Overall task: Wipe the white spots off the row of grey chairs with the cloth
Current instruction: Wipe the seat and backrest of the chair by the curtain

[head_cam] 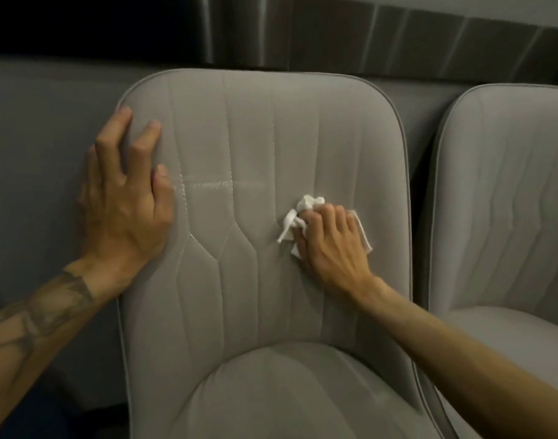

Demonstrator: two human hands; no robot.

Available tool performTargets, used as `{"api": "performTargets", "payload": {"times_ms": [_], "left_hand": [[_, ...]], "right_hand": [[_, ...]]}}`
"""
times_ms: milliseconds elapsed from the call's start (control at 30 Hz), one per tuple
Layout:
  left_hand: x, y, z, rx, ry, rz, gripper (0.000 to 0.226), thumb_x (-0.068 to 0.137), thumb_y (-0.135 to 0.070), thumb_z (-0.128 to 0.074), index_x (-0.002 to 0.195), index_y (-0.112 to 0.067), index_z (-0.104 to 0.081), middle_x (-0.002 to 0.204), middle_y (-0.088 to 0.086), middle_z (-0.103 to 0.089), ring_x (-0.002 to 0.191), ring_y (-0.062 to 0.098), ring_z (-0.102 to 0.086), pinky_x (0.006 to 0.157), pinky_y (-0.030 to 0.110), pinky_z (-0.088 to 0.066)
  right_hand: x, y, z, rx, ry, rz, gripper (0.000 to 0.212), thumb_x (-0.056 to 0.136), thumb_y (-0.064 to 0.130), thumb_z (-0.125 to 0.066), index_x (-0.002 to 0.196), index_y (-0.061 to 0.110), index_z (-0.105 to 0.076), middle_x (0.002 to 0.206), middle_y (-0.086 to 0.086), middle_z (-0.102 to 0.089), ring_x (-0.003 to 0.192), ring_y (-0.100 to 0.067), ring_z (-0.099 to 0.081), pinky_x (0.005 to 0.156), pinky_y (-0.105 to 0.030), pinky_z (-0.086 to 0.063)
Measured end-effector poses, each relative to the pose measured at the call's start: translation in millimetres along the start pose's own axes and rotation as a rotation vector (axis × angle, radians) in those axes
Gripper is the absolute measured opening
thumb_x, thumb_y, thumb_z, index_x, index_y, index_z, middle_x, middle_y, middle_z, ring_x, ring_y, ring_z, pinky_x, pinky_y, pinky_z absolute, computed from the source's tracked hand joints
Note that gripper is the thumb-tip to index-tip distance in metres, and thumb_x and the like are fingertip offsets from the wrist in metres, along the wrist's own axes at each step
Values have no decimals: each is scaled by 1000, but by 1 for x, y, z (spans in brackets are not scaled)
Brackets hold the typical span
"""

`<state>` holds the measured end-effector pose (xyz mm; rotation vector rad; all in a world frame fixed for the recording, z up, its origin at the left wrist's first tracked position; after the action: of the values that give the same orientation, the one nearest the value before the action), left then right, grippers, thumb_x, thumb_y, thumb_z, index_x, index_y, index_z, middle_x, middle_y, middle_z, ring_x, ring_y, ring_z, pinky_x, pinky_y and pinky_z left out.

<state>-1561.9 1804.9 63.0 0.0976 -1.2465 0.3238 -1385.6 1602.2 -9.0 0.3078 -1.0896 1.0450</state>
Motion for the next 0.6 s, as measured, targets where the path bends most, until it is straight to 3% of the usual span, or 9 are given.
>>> {"api": "performTargets", "payload": {"times_ms": [67, 233, 333, 467, 533, 600], "left_hand": [[-1, 0, 0, 10, -2, 7, 48, 107, -26, -40, 153, -17, -40, 162, 18, -33, 141, 41, -40, 113, 53, -39], [-1, 2, 1, 28, -8, -4, 47, 106, -24, -42, 153, -18, -40, 163, 18, -33, 143, 39, -39, 114, 50, -38], [-2, 1, 2, 36, -4, 4, 48, 105, -22, -43, 152, -17, -40, 162, 20, -33, 144, 39, -39, 113, 50, -38], [0, -3, 3, 40, 3, 6, 48, 104, -20, -44, 151, -15, -41, 163, 20, -34, 144, 40, -39, 115, 49, -37], [1, -3, 4, 42, 0, 8, 48, 104, -20, -44, 152, -15, -41, 163, 20, -34, 143, 39, -40, 115, 48, -37], [1, -2, 5, 49, -8, 10, 49, 104, -21, -44, 152, -16, -41, 163, 20, -34, 143, 38, -40, 114, 48, -38]], "right_hand": [[16, -12, 5, -12, 3, 52, 23, 104, 30, -43, 116, 12, -45, 102, -15, -55, 85, -31, -49, 76, -41, -34], [77, -49, 25, -100, -278, -335, 23, 104, 37, -41, 109, 14, -45, 104, -13, -52, 90, -28, -41, 77, -40, -30], [21, -2, -3, 21, -206, -243, 32, 105, 35, -41, 122, 9, -49, 107, -14, -52, 90, -31, -46, 78, -43, -33], [-42, 38, -23, 93, -39, -25, 21, 101, 35, -52, 110, 16, -51, 101, -10, -58, 84, -31, -51, 75, -43, -37], [-25, 28, -20, 93, -59, -9, 23, 103, 38, -46, 109, 16, -50, 101, -10, -54, 84, -30, -47, 74, -43, -35], [6, 7, -13, 81, -136, -118, 26, 104, 39, -41, 109, 15, -48, 104, -10, -47, 85, -29, -43, 75, -42, -33]]}}
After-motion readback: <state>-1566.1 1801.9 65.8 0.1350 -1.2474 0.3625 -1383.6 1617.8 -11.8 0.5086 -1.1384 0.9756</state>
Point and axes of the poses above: each hand's wrist, its own x-axis towards the middle knuckle, its own z-axis out of the back of the hand, y = z × x, the point moved 8 cm from there along x, towards the middle knuckle
